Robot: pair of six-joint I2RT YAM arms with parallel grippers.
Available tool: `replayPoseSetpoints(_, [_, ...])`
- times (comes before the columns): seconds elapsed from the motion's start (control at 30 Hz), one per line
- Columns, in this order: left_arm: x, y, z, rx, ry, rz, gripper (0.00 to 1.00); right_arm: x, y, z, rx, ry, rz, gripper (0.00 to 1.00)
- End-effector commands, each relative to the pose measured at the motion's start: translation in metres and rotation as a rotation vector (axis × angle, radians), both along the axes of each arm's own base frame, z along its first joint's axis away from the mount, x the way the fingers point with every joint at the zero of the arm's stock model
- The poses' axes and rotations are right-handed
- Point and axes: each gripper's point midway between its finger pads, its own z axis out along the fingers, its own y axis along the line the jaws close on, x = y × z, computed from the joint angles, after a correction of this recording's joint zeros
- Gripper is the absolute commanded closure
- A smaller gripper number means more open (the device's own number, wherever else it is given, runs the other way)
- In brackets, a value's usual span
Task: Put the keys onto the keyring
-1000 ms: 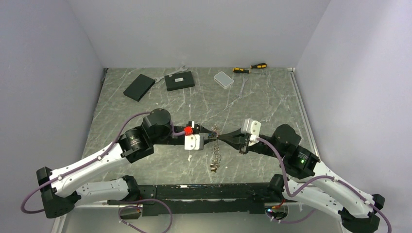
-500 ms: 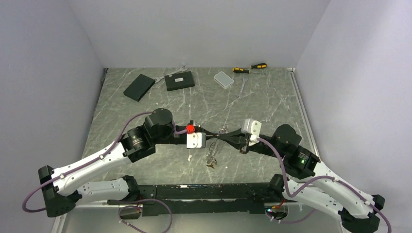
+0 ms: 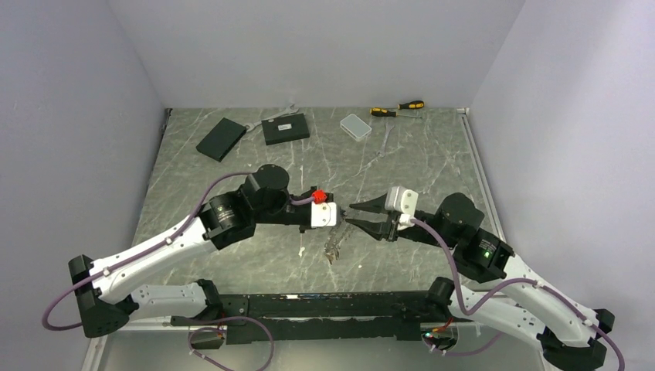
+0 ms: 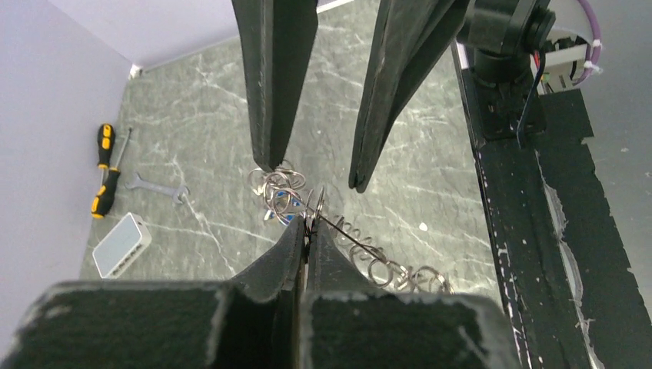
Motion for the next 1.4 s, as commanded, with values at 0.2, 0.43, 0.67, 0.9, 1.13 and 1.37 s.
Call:
replayPoseSetpoints(0.2, [0.007, -0.002, 0.019, 0.005, -0.025, 0.024, 1.00, 0.008, -0.001, 0.000, -0.121, -0.034, -0.017, 0.57])
replayPoseSetpoints(0.43, [0.005, -0.002, 0.017, 0.015, -0.015, 0.010, 1.00, 0.016, -0.004, -0.019, -0.216, -0.059, -0.036, 0.56])
replayPoseSetpoints(0.67, [0.004, -0.004, 0.014, 0.022, -0.008, 0.001, 1.00, 0.024, 0.003, -0.021, -0.217, -0.073, -0.047, 0.66])
replayPoseSetpoints(0.9, [0.003, -0.003, 0.012, 0.023, -0.005, 0.003, 1.00, 0.025, 0.008, -0.023, -0.216, -0.066, -0.038, 0.77])
replayPoseSetpoints(1.13, [0.003, -0.003, 0.011, 0.023, 0.001, 0.000, 1.00, 0.024, 0.010, -0.025, -0.208, -0.050, -0.030, 0.79])
replayPoseSetpoints(1.37, [0.003, -0.003, 0.012, 0.019, 0.005, 0.005, 1.00, 0.024, 0.013, -0.027, -0.209, -0.037, -0.024, 0.81])
